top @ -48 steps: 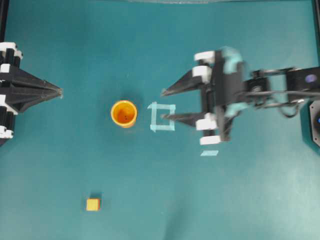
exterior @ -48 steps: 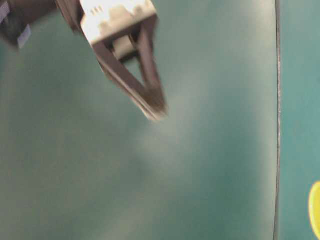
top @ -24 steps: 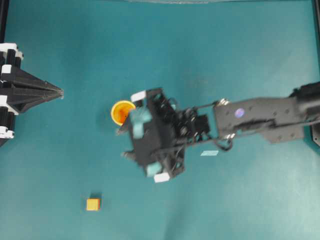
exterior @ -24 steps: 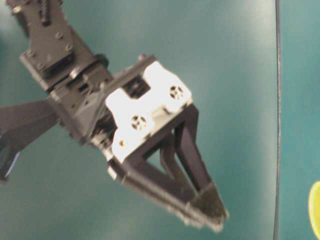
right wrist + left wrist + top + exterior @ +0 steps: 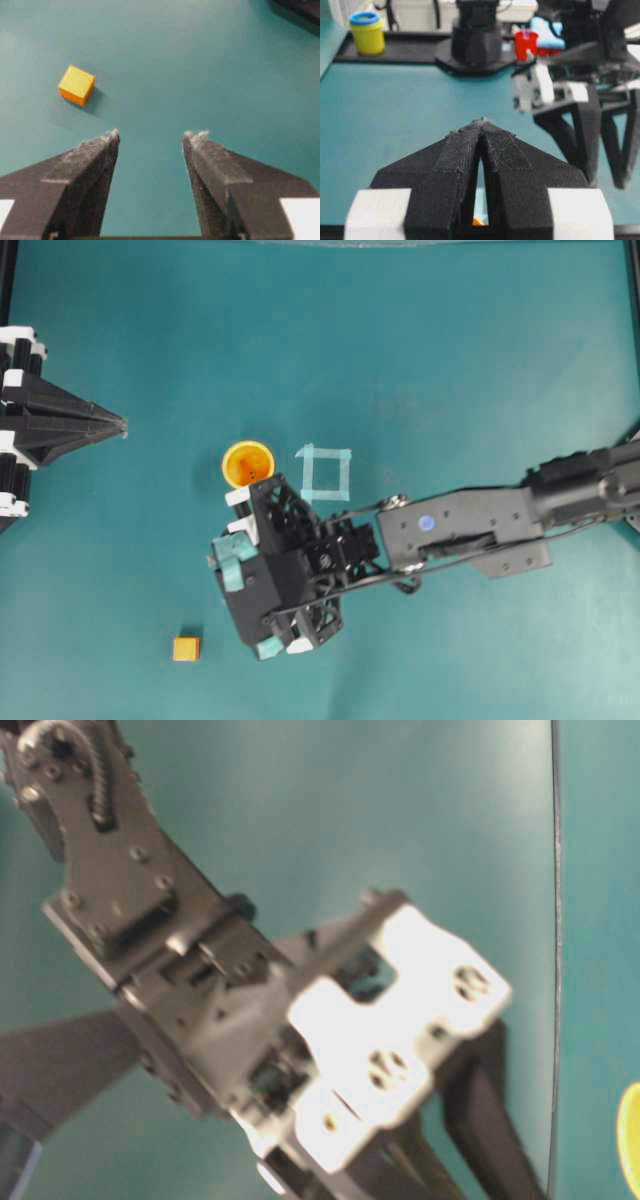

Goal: Move the block toward the cup with right arm.
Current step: 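Swing the right gripper over the table toward the orange cube, then lower the open right gripper around the orange cube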

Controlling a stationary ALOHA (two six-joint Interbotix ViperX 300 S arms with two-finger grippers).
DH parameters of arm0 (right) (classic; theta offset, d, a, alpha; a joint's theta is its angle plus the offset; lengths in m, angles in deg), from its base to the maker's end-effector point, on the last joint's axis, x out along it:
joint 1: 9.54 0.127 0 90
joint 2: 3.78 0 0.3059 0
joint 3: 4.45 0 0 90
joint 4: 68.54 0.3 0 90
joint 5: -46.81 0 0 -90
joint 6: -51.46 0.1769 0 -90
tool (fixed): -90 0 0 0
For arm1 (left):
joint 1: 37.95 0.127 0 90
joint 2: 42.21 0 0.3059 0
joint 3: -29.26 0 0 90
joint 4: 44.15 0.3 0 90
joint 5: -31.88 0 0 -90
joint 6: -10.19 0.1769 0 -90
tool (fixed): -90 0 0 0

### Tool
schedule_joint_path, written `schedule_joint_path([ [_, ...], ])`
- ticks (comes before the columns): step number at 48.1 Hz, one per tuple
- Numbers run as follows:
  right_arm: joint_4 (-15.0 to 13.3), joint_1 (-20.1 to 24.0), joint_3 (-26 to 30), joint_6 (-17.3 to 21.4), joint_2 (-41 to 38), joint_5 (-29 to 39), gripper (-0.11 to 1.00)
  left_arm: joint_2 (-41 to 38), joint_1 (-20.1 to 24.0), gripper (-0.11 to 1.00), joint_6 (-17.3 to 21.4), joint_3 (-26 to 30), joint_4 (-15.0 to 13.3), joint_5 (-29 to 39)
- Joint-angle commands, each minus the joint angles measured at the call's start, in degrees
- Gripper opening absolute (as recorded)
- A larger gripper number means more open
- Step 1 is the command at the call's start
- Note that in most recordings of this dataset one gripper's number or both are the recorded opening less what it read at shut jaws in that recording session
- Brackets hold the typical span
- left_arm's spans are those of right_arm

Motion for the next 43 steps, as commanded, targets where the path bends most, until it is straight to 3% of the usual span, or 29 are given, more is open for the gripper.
schedule_joint_path([
  [1,1.32,0.62,2.20,0.09,0.44,-1.41,0.57,-0.44,0.09,0.00,-0.09,1.49,0.18,-0.26],
  [24,10.20,1.67,4.04,2.46,-5.19,-11.07,0.57,-0.44,0.09,0.00,-0.70,1.49,0.09,-0.26],
  [43,11.34,2.81,5.10,8.53,-9.40,-16.26,0.57,-0.53,0.09,0.00,-0.70,1.49,0.18,-0.26],
])
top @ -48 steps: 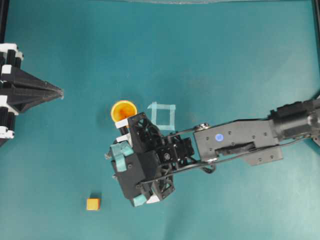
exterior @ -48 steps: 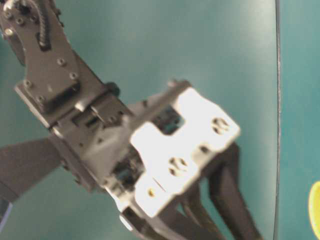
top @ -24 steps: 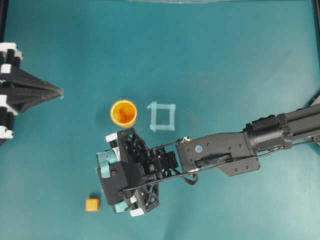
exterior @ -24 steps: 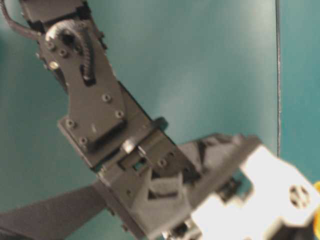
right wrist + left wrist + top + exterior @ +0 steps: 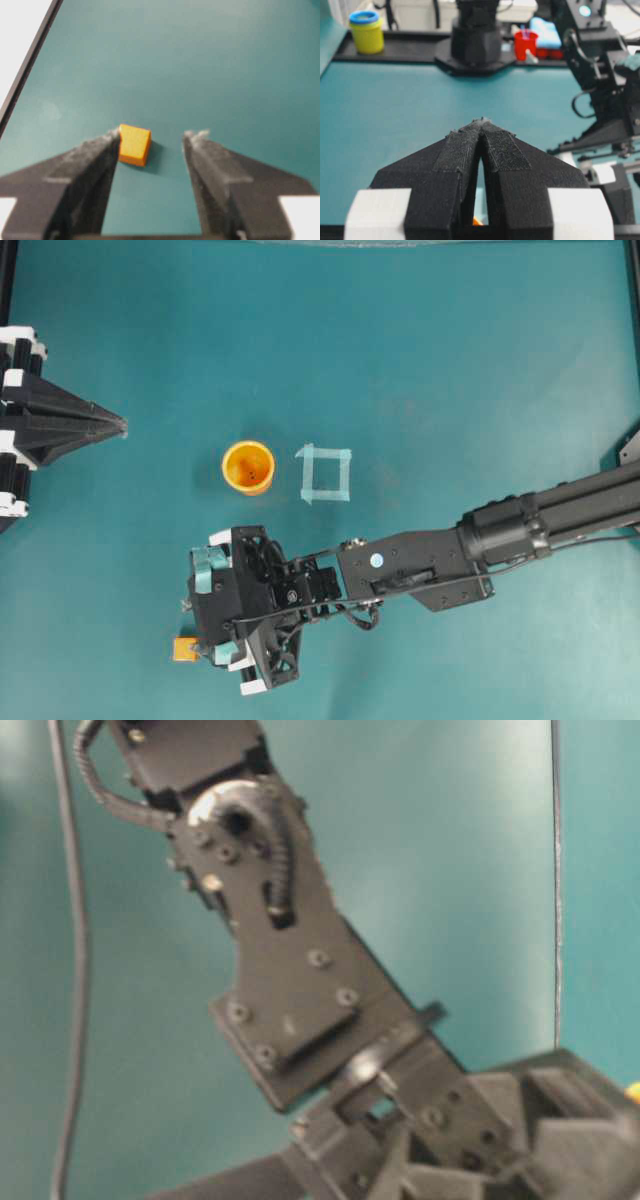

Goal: Move the block toward the cup with right arm.
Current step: 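Lower the open right gripper around the orange cube, then close the right gripper on the orange cube and lift it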

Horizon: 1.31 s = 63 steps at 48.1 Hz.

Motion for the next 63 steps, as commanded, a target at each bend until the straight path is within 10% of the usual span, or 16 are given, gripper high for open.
schedule_joint_path([
  [1,0.18,0.53,1.85,0.97,0.62,-1.76,0.57,-0.53,0.09,0.00,-0.18,1.49,0.09,-0.26],
  [63,-0.09,1.49,6.24,7.12,-11.07,-12.22,0.57,-0.53,0.09,0.00,-0.18,1.41,0.09,1.41],
])
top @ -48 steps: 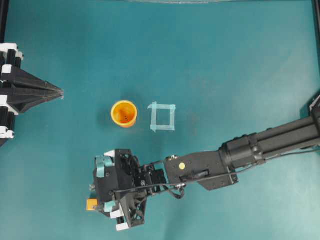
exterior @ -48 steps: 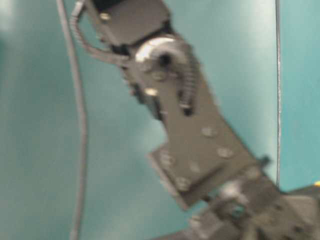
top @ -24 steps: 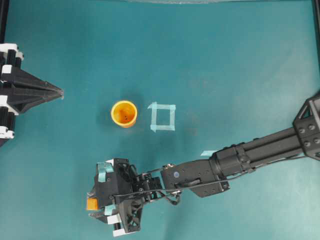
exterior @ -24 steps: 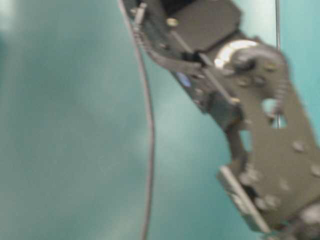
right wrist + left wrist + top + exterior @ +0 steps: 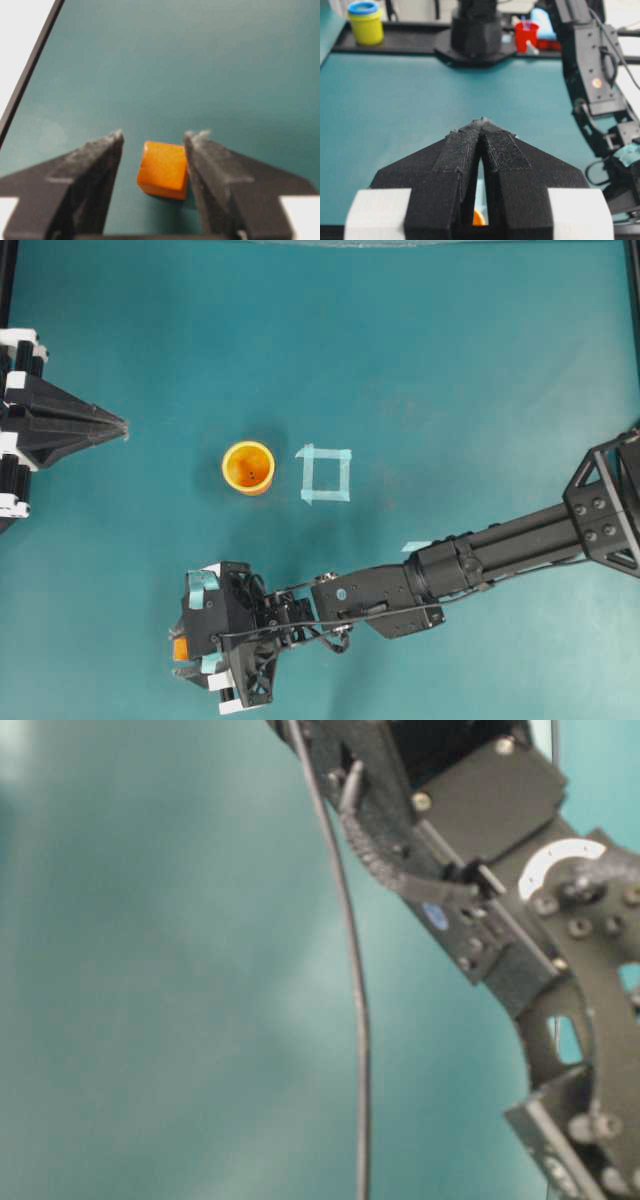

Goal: Move the block toward the cup with right arm.
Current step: 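Close the right gripper on the orange cube and lift it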

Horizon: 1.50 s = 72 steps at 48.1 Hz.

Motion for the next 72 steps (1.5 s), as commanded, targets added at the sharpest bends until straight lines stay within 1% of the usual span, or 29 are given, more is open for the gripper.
schedule_joint_path([
  [1,-0.09,-0.35,1.23,-0.09,1.23,-0.53,0.57,-0.53,0.18,0.00,-0.09,1.41,0.09,-0.18],
  [49,-0.97,-0.62,1.23,-0.44,-0.09,0.79,0.57,-0.53,0.18,0.00,0.00,1.32,0.09,-0.18],
  [54,-1.14,-0.62,1.32,-0.53,-0.09,0.70,0.54,-0.44,0.18,0.00,-0.09,1.32,0.09,-0.09],
  [60,-1.32,-0.53,1.23,-0.62,0.00,0.79,0.41,-0.53,0.09,0.00,-0.09,1.41,0.09,-0.09],
  [72,-2.11,-0.53,1.32,-0.79,2.46,3.87,0.40,-0.53,0.18,0.00,-0.18,1.41,0.18,1.32],
])
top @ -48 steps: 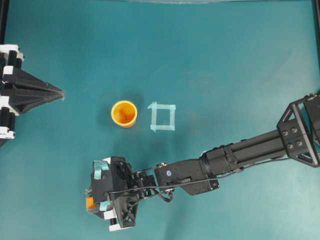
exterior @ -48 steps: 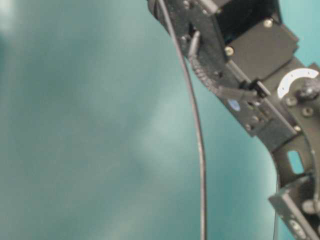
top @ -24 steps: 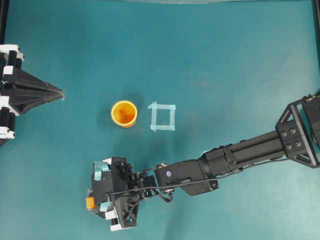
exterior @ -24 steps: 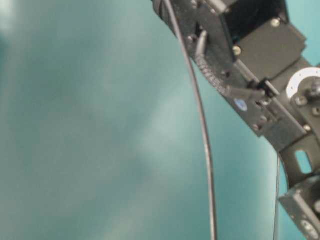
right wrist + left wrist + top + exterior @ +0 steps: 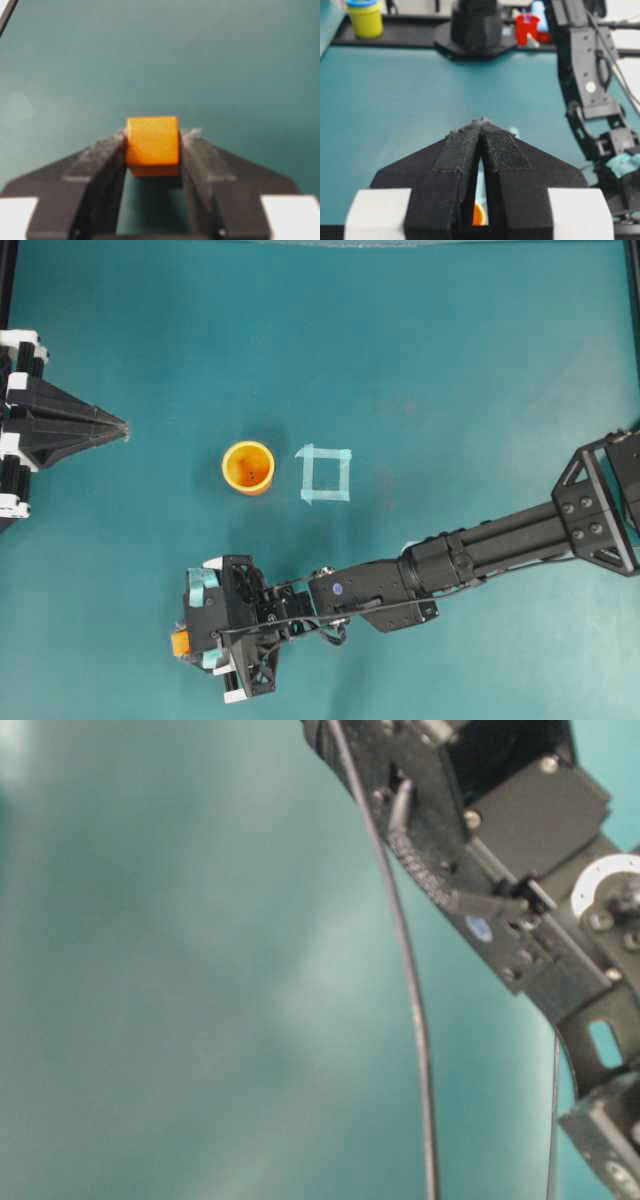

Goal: Move the block toward the cup with right arm.
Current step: 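Close the right gripper on the orange cube and lift it, then carry the held cube with the right gripper toward the orange cup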

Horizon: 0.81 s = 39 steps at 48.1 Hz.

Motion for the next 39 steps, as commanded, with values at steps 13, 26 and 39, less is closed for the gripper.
schedule_joint_path([
  [13,-3.43,0.09,1.32,0.18,8.17,4.66,0.40,-0.26,0.09,0.00,-0.44,1.41,0.09,0.00],
  [26,-6.42,-0.62,1.32,0.18,12.66,7.65,0.40,-0.26,0.09,0.00,-0.44,1.49,0.09,0.00],
  [39,-6.77,-1.23,1.41,0.00,17.23,12.39,0.40,-0.09,0.09,0.00,-0.44,1.49,0.09,0.00],
])
